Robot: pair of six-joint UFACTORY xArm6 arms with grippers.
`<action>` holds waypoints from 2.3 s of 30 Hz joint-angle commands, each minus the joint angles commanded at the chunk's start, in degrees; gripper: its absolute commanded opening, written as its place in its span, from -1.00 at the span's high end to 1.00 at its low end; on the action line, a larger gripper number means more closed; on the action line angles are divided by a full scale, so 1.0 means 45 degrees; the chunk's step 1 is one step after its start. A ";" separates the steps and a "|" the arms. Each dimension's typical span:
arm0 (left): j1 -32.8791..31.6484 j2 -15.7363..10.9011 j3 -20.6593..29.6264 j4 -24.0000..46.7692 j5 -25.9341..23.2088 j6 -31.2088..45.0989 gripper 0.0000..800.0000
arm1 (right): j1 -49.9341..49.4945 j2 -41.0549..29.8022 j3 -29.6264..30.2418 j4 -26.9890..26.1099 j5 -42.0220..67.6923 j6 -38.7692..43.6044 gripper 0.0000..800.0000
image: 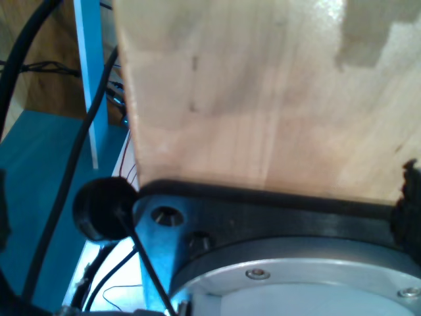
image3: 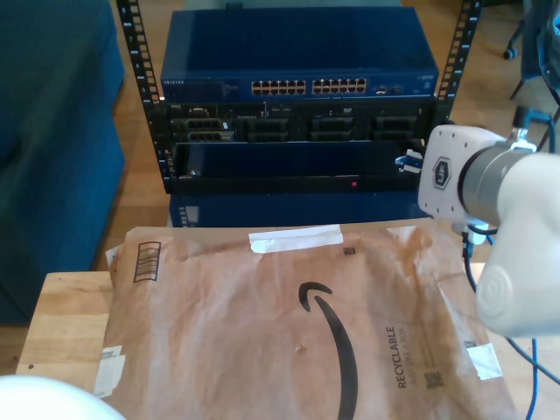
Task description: Grab the cable and plug it in
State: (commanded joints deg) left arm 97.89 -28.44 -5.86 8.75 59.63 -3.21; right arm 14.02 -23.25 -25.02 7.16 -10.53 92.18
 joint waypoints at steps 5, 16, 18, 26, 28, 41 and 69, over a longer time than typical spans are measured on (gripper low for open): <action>0.0000 0.0000 0.0000 0.0000 0.0000 0.0000 -1.00 | -0.0020 0.1270 -0.1016 -0.0117 -0.0645 0.0020 1.00; 0.0000 0.0000 0.0000 0.0000 0.0000 0.0000 -1.00 | 0.0723 0.1856 -0.1172 -0.0098 -0.0860 0.0039 1.00; 0.0000 0.0000 0.0000 0.0000 0.0000 0.0000 -1.00 | 0.0957 0.1973 -0.1192 -0.0137 -0.0899 0.0020 1.00; 0.0000 0.0000 0.0000 0.0000 0.0000 0.0000 -1.00 | 0.1328 0.3009 -0.1348 -0.1446 -0.2774 -0.0039 1.00; 0.0000 0.0000 0.0000 0.0000 0.0000 0.0000 -1.00 | 0.1368 0.2930 -0.1328 -0.1426 -0.2755 -0.0039 1.00; 0.0000 0.0000 0.0000 0.0000 0.0000 0.0000 -1.00 | 0.1465 0.3321 -0.1621 -0.0899 -0.4083 0.0078 1.00; 0.0000 0.0000 0.0000 0.0000 0.0000 0.0000 -1.00 | 0.1700 0.8908 -0.4044 0.0234 -1.1858 0.1621 1.00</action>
State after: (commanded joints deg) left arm 97.89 -28.44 -5.86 8.75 59.63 -3.21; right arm 21.67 16.84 -43.22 8.22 -63.89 99.47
